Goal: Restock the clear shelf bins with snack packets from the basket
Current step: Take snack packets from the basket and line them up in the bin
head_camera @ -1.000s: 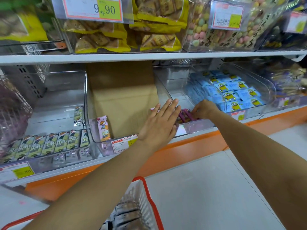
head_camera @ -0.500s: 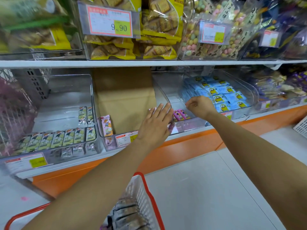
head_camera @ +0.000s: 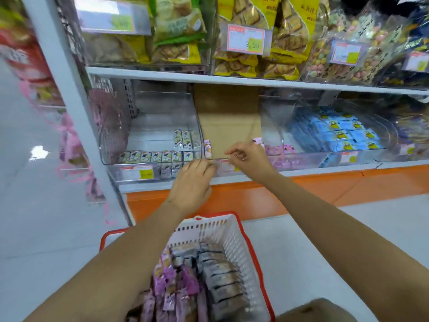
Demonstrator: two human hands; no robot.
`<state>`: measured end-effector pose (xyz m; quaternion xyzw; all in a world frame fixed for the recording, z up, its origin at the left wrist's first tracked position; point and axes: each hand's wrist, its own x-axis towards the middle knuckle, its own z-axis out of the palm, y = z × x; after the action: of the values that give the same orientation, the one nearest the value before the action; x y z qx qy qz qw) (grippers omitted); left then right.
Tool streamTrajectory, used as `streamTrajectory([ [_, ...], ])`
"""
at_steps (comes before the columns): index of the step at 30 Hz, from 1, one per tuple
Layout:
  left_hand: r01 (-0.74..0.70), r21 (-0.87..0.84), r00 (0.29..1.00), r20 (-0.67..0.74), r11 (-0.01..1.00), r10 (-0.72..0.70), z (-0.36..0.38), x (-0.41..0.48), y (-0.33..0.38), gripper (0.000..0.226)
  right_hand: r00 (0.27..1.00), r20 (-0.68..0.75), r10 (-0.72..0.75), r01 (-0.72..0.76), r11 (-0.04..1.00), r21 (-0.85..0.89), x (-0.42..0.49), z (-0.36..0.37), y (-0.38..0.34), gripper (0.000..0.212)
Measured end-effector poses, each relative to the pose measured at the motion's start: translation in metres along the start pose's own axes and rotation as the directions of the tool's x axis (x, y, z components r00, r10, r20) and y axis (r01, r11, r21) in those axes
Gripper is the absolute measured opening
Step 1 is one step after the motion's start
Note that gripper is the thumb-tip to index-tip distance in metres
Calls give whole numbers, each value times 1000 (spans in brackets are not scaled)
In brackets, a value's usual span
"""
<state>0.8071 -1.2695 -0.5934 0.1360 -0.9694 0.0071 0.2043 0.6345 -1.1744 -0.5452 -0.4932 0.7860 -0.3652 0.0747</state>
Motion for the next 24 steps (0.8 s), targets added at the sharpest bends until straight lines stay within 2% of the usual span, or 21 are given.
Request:
streamTrajectory([
  [3, 77, 71, 982, 170, 994, -88, 3, -55, -31, 39, 988, 153, -20, 15, 999, 33, -20, 58, -20, 16],
  [7, 225, 88, 907, 343, 970, -242, 17, -123, -75, 39, 937, 349, 10, -6, 1000, -11, -51, 134, -32, 16],
  [10, 306, 89, 863, 394, 948, -315, 30, -163, -94, 45, 873, 478, 99, -76, 995, -68, -74, 184, -29, 19],
  [14, 366, 169, 738, 546, 915, -396, 55, -199, -108, 61, 783, 574, 241, -186, 970, -155, -99, 232, -14, 21],
  [16, 413, 164, 700, 571, 896, -428, 66, -209, -110, 65, 680, 666, 307, -211, 952, -224, -108, 254, -2, 27],
  [19, 449, 139, 678, 590, 883, -438, 80, -219, -116, 69, 546, 758, 357, -170, 933, -317, -119, 287, 14, 40],
  [21, 458, 129, 688, 575, 879, -443, 87, -223, -118, 72, 516, 773, 369, -149, 927, -343, -125, 305, 19, 38],
  [24, 473, 122, 704, 544, 873, -457, 93, -224, -116, 70, 500, 779, 377, -192, 926, -325, -130, 324, 29, 35],
])
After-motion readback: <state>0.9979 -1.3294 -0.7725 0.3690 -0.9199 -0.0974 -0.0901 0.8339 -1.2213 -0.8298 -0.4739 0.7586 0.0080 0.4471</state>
